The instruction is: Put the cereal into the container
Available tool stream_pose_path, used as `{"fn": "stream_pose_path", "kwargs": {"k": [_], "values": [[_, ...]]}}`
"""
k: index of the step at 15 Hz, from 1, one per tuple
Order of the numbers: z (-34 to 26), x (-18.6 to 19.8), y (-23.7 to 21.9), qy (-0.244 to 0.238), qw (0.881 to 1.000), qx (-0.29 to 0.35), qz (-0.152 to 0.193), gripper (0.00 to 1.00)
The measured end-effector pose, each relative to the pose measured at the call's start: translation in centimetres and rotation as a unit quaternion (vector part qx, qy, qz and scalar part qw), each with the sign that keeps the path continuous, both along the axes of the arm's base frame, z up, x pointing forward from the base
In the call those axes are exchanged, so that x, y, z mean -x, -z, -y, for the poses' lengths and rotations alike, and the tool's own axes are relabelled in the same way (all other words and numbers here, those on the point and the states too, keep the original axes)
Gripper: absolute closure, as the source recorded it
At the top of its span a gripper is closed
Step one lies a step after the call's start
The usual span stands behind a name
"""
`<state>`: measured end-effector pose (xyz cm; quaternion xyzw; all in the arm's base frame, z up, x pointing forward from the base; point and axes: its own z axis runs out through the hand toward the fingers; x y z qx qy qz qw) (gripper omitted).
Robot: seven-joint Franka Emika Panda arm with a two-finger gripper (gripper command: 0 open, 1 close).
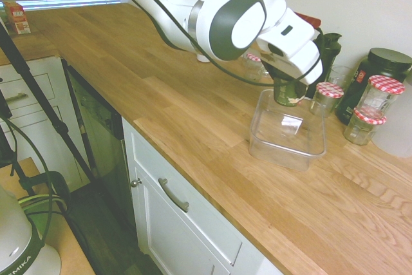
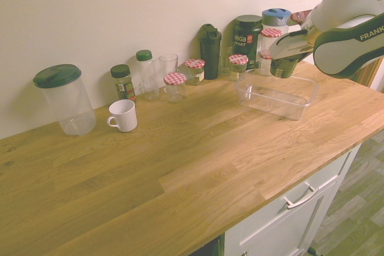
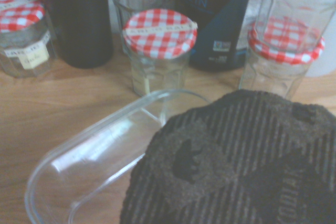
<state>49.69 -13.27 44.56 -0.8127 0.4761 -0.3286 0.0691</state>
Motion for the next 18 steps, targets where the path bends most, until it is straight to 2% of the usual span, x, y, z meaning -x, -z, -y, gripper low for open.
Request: {"fn": "stream_pose_path", "kwargs": {"k": [5,10,14,15,18], "values": [[0.3,0.4,6.0,0.009,0.999,-0.031,-0.027,1.00],[1.0,-0.5,8.1,0.012,0.998,-0.043,-0.031,1.00],[1.6,-3.8,8.5,0.005,0.999,-0.034,-0.030,1.00],[1.8,-4.5,8.7,0.005,0.999,-0.035,-0.039,0.00],[1.9,-6.1,7.3,0.006,0.995,-0.054,-0.082,0.00]]}}
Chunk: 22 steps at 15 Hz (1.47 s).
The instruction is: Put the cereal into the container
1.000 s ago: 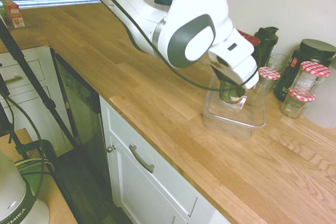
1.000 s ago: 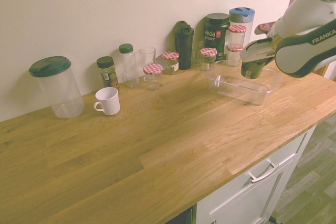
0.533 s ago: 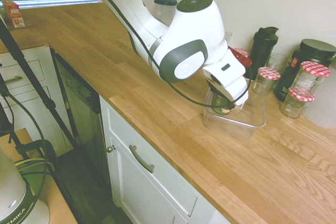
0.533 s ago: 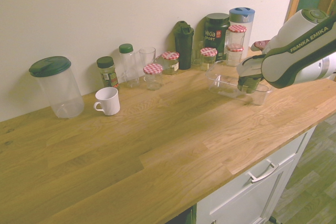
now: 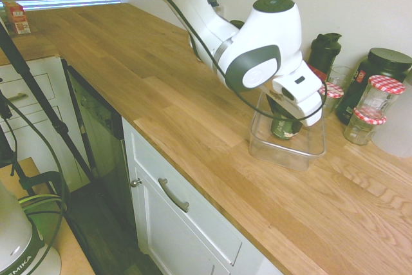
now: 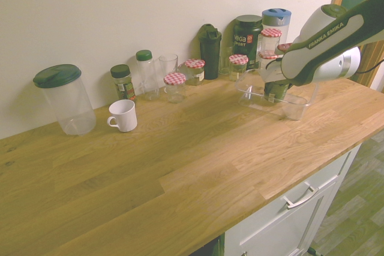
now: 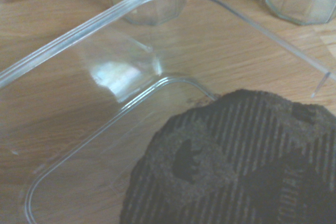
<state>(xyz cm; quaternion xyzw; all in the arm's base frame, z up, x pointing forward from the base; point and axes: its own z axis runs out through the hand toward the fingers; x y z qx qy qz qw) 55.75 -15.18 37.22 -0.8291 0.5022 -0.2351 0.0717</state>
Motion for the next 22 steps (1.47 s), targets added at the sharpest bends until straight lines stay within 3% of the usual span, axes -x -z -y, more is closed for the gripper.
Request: {"fn": "stream_pose_path", "kwargs": {"k": [8,13,22], "values": [[0.1,-0.6,-1.3,0.006,0.999,-0.013,-0.035,0.00],[-0.3,-0.4,-2.9,0.016,0.992,-0.055,-0.113,0.00],[0.6,0.4,-4.8,0.042,0.980,-0.139,-0.139,0.00]]}}
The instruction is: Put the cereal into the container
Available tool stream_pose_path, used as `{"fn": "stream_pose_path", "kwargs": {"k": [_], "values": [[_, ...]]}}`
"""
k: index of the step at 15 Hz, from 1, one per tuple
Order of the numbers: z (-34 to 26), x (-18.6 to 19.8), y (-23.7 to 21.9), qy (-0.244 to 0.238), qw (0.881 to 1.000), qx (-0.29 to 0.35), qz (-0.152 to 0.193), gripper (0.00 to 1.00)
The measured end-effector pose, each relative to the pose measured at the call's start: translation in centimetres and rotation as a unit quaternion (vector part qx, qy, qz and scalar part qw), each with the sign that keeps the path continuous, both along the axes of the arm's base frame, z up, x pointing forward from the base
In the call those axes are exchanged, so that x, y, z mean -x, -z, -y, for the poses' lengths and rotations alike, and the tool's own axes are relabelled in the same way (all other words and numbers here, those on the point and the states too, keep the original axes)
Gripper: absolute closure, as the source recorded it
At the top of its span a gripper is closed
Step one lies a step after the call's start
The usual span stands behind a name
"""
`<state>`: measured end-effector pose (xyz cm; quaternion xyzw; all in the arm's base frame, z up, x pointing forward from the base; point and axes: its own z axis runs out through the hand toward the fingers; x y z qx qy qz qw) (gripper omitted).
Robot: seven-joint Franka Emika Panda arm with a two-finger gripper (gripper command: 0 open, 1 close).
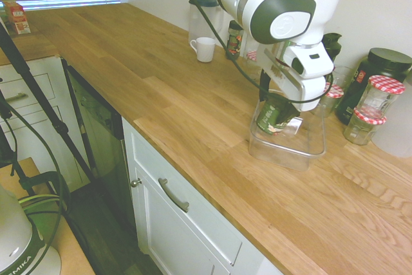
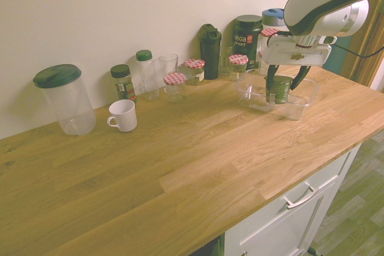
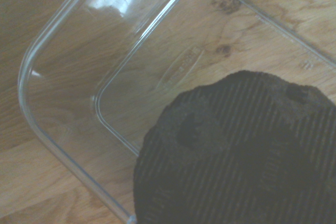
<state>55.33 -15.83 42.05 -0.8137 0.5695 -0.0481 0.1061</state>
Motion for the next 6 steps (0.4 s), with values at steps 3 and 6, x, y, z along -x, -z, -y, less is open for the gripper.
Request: {"fn": "stream_pose_path", "kwargs": {"k": [3,6], "values": [[1.6,0.1,-1.9,0.033,0.996,-0.077,0.011,0.00],[5.1,0.3,-5.3,0.057,0.994,-0.084,0.030,0.00]]}}
